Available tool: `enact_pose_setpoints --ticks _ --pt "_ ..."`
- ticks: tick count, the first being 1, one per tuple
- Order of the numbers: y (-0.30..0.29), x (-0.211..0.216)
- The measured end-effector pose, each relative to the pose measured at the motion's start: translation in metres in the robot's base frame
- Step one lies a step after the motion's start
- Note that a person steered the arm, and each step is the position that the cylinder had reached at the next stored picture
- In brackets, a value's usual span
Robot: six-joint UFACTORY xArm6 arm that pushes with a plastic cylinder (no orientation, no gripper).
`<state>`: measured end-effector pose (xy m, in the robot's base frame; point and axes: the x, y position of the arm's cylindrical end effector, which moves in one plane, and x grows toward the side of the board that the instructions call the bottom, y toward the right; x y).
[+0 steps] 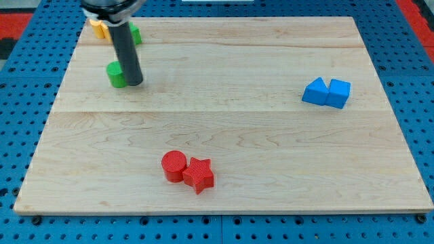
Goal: Move the green circle towards the group of blocks
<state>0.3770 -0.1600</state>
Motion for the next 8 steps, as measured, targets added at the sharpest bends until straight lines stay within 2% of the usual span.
enact_pose_setpoints --ticks 3,4,6,7,8 --pt "-0.035 0.002" --pt "-0.038 -0.014" --pt "-0.068 -0.073" --pt "-0.040 -0.055" --pt "-0.051 -0.030"
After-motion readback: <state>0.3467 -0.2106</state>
